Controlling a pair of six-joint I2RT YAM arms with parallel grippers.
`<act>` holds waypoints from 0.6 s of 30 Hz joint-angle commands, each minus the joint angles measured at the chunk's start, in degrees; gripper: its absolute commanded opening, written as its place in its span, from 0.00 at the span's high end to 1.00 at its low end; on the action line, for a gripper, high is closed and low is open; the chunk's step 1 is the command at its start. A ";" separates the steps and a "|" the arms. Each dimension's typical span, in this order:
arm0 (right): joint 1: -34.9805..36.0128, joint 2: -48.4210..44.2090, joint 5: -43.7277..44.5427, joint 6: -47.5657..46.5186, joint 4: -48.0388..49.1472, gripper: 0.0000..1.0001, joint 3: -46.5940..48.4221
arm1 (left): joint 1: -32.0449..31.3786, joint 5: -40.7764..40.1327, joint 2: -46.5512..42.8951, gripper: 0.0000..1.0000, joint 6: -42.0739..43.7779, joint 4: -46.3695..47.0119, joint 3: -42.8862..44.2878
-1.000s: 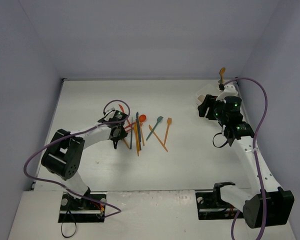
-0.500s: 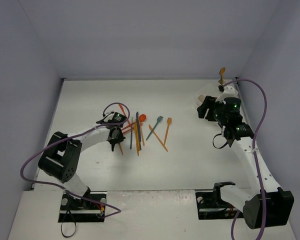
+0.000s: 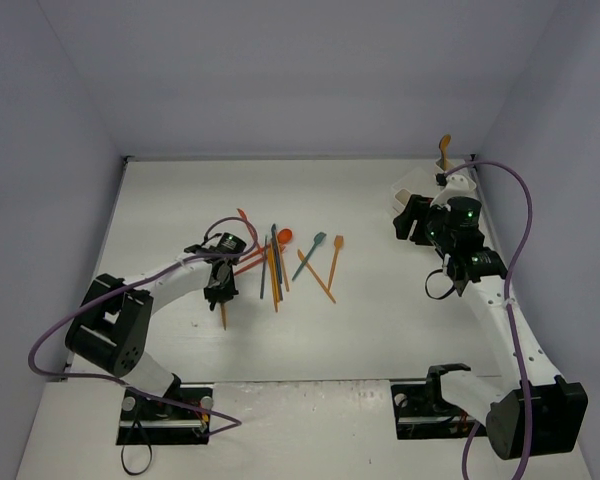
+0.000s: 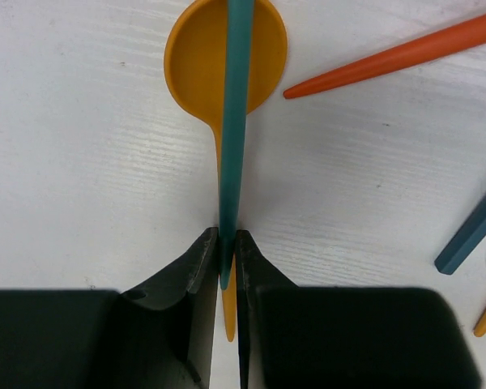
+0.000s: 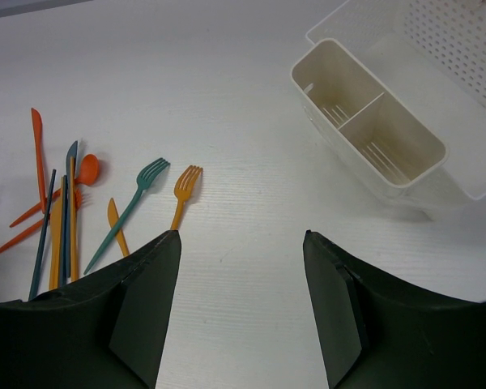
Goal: Sort the eating utensils into containers
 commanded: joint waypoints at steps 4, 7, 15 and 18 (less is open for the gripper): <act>0.54 -0.90 -0.70 0.09 3.11 0.41 0.47 | 0.06 4.51 2.47 0.88 5.94 1.41 4.55; 0.54 -0.71 -0.64 -0.10 3.07 0.41 0.43 | -0.57 4.88 1.76 0.76 6.09 1.64 5.46; 0.63 0.88 -0.66 -0.10 3.22 0.41 0.88 | -1.06 4.01 -0.60 0.52 4.11 0.76 3.51; 0.63 1.20 -0.73 -0.15 3.14 0.41 1.17 | -1.06 4.01 -1.11 0.52 3.18 0.81 2.02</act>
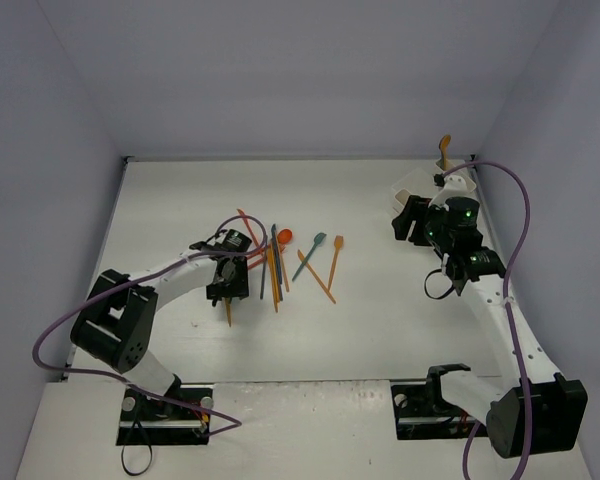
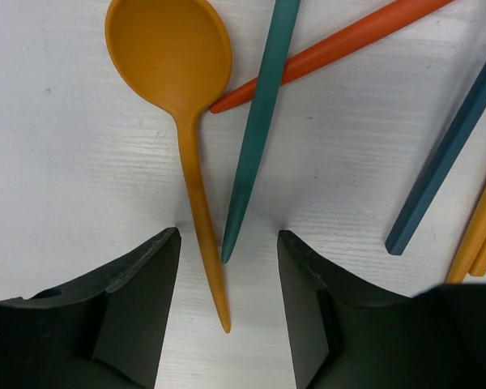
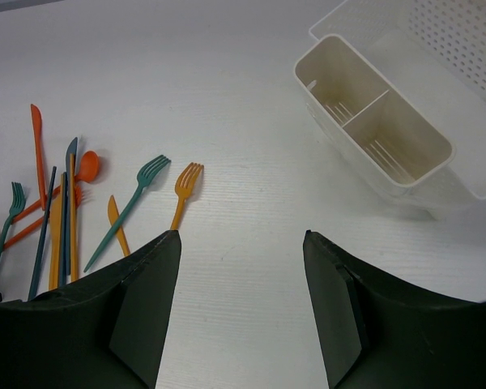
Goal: Sort the eating utensils into containers
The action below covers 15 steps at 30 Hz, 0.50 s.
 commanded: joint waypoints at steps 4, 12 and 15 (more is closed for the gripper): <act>0.30 0.88 -0.71 -0.16 3.12 0.41 1.23 | -0.03 -0.25 -5.40 0.53 -2.11 -0.35 -2.68; 0.26 0.53 -0.71 0.05 3.12 0.41 0.80 | 2.69 -1.29 -13.21 0.60 -3.47 0.70 -2.63; 0.35 0.53 -0.84 0.14 3.12 0.41 0.93 | 3.04 -2.17 -12.75 0.66 -4.11 1.90 -1.82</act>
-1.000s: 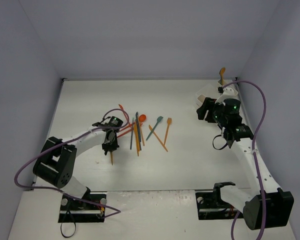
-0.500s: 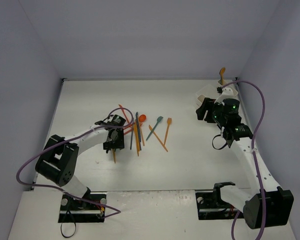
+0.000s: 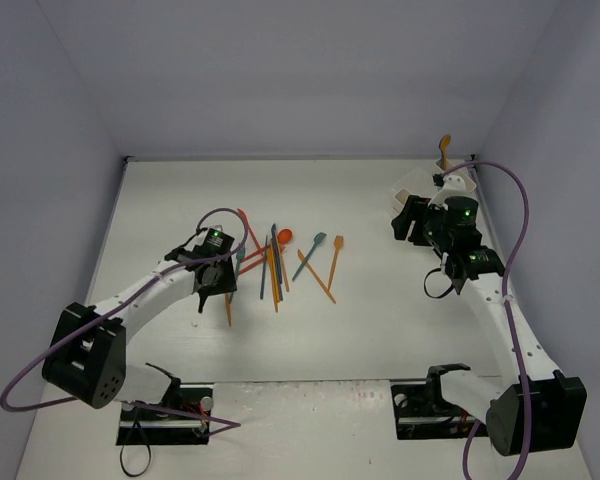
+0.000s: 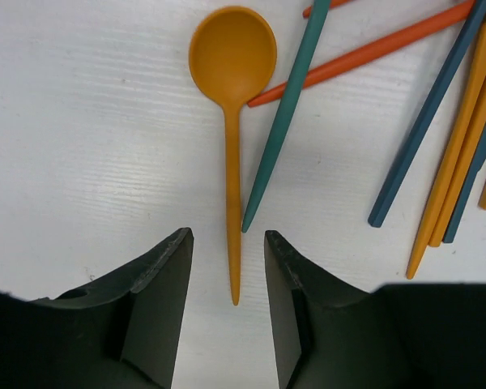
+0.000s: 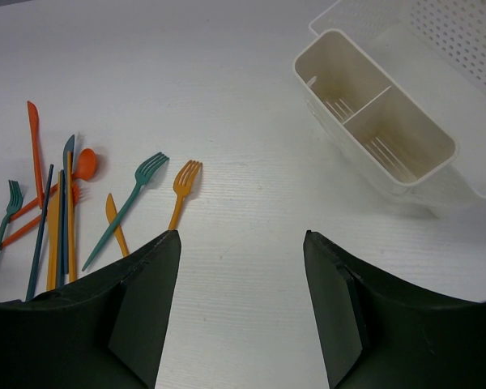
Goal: Sort the eating utensils into containers
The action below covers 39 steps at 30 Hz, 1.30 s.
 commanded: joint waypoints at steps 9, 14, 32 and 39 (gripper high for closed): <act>0.27 -1.21 -1.32 0.44 3.04 0.41 0.77 | 1.68 -1.78 6.59 0.76 -3.34 4.20 4.70; 0.28 -2.01 -1.57 0.39 2.99 0.40 0.27 | 1.84 -1.69 9.33 0.76 -3.53 5.63 3.83; 4.98 -0.05 -7.79 0.06 3.15 0.40 2.73 | 2.28 -4.48 -2.25 1.00 9.25 3.39 5.04; 16.61 4.40 -8.40 -0.49 3.47 0.39 10.11 | 0.99 7.40 -14.48 1.00 23.89 14.28 6.58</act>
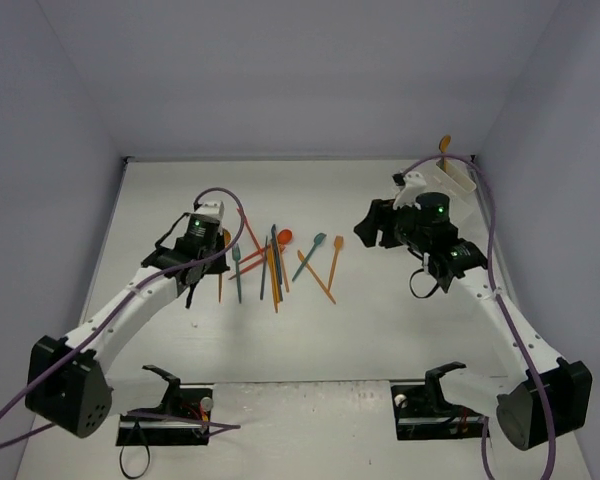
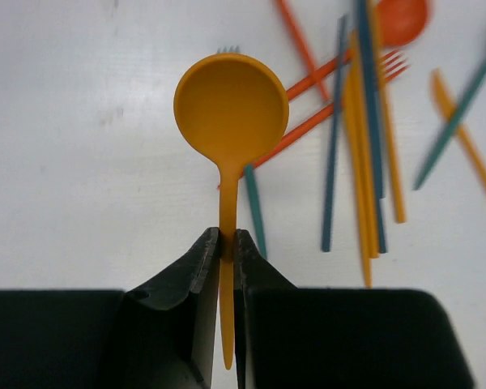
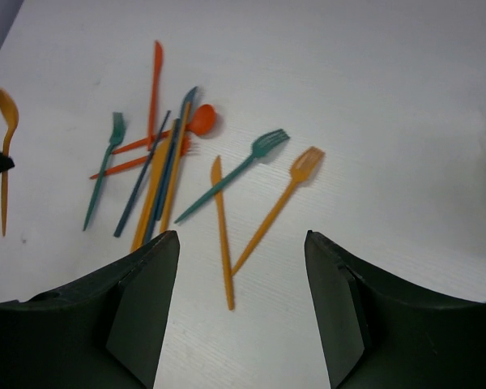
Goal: Sort the eating utensils into containers
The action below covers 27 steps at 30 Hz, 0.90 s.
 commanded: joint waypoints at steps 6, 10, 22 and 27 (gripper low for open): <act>15.85 7.14 0.56 -1.01 4.63 0.39 16.34 | -5.59 13.09 -9.19 1.00 16.11 11.98 7.20; 20.67 10.13 2.41 -1.60 5.89 0.39 21.14 | -9.30 14.42 -8.06 1.00 17.34 12.21 11.51; 27.00 17.73 7.96 -2.36 7.19 0.41 27.65 | -15.12 11.57 -6.02 1.00 18.84 12.53 16.26; 27.25 18.57 10.84 -2.05 7.59 0.46 27.64 | -16.29 10.82 -5.66 1.00 19.56 12.66 16.35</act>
